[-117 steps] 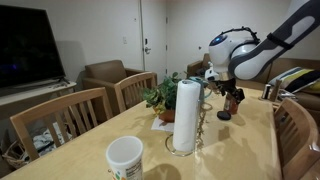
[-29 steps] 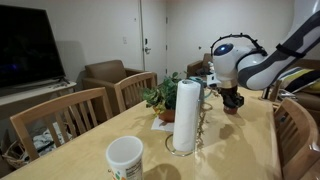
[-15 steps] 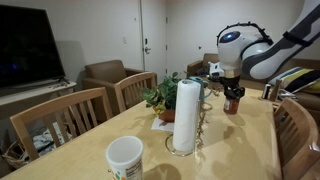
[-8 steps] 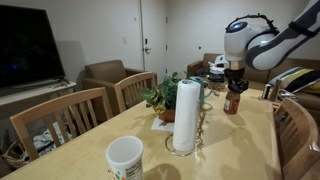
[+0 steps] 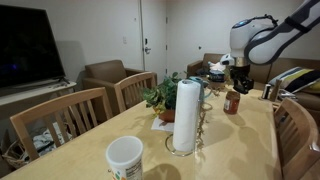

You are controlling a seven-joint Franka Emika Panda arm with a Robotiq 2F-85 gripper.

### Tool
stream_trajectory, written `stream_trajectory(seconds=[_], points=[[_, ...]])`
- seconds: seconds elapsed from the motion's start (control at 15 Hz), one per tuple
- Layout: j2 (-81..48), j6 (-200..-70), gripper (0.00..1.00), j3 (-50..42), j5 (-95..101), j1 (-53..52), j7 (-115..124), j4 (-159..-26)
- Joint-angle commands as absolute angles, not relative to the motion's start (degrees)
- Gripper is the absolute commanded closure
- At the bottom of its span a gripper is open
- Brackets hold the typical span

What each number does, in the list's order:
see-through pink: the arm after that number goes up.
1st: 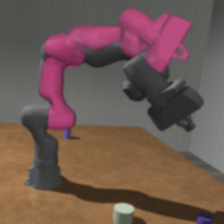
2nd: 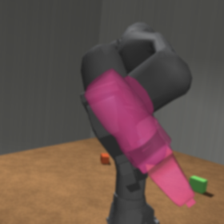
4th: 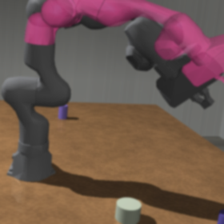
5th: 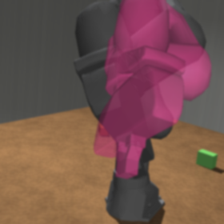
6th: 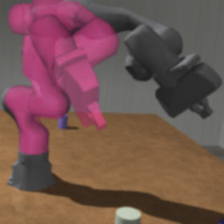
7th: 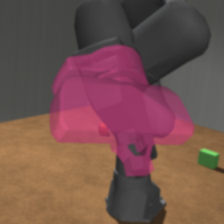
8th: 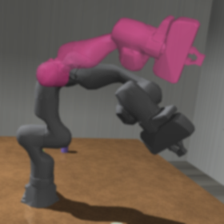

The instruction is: Use the black lid to close the jar

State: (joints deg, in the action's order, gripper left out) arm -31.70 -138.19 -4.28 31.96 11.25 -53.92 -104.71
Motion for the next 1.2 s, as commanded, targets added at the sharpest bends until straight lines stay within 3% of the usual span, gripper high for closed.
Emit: stream_trajectory(seconds=[0.0,0.47,0.53,1.13], points=[[-32.86,-133.57,0.46,-4.56,28.29,11.07,-56.30,-100.72],[-36.25,-124.73,0.46,-4.82,25.44,10.58,-55.60,-91.41],[-34.35,-127.96,0.21,-4.94,26.48,10.72,-55.16,-95.50],[-36.05,-126.62,0.21,-4.92,26.07,10.71,-55.15,-92.75]])
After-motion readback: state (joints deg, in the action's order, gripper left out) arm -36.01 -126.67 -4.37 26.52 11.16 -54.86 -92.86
